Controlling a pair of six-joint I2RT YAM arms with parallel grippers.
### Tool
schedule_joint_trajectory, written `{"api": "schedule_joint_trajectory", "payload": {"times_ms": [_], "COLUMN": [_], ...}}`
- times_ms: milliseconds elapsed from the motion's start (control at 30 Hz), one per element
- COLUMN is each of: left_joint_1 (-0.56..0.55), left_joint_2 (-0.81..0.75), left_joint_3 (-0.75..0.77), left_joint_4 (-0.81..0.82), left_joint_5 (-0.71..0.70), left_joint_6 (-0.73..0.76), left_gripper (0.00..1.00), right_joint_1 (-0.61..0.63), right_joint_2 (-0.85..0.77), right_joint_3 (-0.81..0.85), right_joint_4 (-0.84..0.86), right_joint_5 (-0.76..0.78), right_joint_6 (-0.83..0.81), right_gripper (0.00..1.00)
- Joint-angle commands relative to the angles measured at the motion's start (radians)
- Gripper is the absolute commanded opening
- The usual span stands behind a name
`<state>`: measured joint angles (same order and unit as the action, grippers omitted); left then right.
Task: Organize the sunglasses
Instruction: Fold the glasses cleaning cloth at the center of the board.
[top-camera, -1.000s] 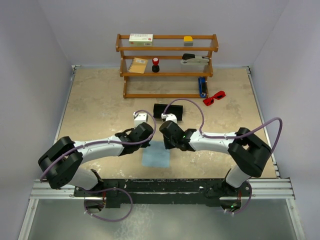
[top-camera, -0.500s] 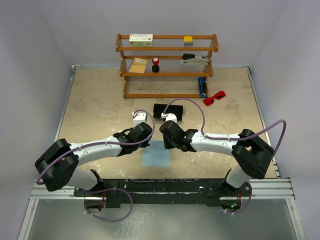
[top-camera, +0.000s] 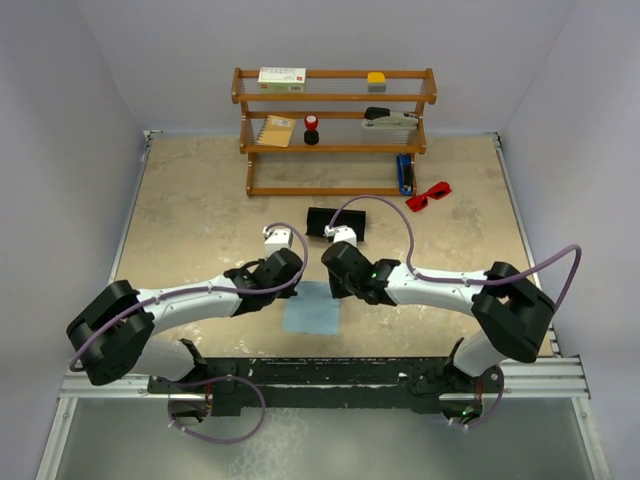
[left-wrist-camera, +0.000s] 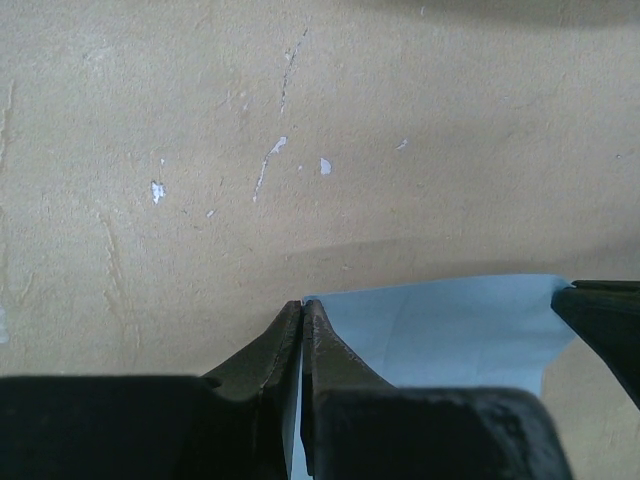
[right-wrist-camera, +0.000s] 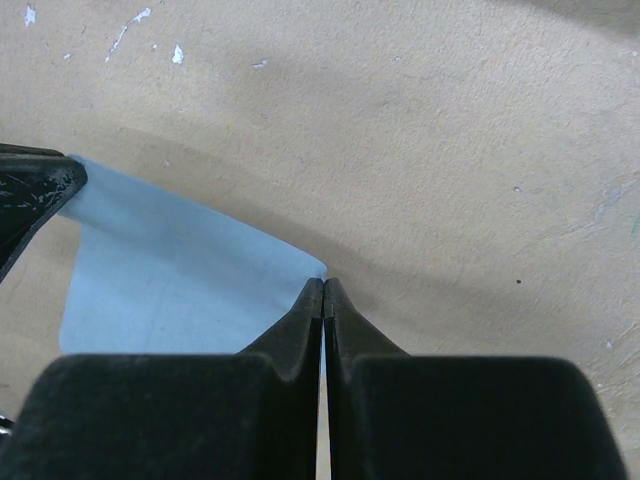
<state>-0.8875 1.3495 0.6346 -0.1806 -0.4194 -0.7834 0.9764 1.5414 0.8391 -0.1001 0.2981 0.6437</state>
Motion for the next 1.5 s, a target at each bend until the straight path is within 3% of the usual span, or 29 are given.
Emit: {"api": "schedule_joint_trajectory", "payload": {"times_ms": [0, 1467], "left_joint_1": [-0.007, -0.035], "left_joint_2": [-0.031, -0.111], "left_joint_3": [-0.013, -0.076], "left_joint_4": [0.03, 0.018], "left_joint_5": [-0.013, -0.006], "left_joint_6": [-0.006, -0.026], "left_gripper": [0.0, 0.0], "right_joint_1": [0.007, 0.085], "right_joint_2": [-0.042, -0.052], "right_joint_3": [-0.019, -0.044], "right_joint_4": [-0.008, -0.013], "right_joint_5": [0.031, 0.074], "right_joint_6": [0.008, 0.052], "right_gripper": [0.0, 0.0]}}
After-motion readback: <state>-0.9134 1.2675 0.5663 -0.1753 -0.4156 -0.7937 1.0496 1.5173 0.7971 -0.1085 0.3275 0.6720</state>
